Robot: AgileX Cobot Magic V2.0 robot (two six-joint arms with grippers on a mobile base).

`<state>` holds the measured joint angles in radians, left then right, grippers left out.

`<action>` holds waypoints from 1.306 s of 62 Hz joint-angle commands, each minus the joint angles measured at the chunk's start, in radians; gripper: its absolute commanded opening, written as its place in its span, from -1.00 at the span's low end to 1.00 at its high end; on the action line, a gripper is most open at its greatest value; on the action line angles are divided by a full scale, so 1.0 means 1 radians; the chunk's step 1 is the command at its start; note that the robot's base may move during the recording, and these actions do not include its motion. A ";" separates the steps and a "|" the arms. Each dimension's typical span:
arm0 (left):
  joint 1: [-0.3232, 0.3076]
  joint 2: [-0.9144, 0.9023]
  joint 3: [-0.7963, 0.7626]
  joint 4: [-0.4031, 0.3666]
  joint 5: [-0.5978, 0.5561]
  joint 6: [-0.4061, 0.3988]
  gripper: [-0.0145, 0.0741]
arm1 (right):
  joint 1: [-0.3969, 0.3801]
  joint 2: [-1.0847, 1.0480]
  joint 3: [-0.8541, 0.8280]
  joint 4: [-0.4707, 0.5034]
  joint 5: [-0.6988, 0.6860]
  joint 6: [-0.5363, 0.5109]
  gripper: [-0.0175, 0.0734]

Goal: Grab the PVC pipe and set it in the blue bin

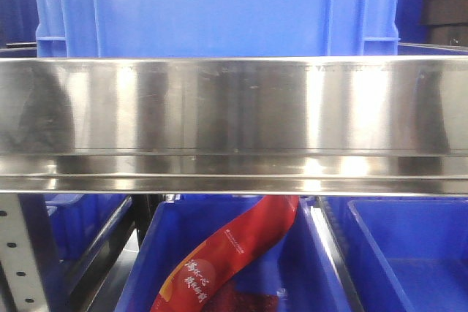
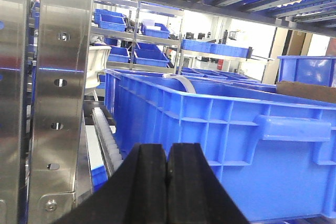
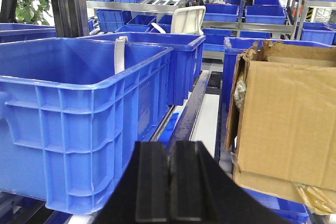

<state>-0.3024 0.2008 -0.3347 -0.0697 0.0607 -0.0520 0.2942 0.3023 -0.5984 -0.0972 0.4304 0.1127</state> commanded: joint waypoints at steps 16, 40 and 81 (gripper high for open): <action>0.005 -0.006 0.000 -0.007 -0.027 -0.001 -0.92 | -0.004 -0.003 0.002 -0.006 -0.011 0.002 -0.98; 0.005 -0.006 0.000 -0.007 -0.027 -0.001 -0.92 | -0.004 -0.049 0.055 0.043 -0.121 -0.037 -0.98; 0.005 -0.006 0.000 -0.007 -0.025 -0.001 -0.92 | -0.233 -0.302 0.559 0.129 -0.358 -0.142 -0.98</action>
<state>-0.3018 0.1993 -0.3347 -0.0697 0.0607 -0.0520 0.0680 0.0039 -0.0743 0.0241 0.1288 -0.0185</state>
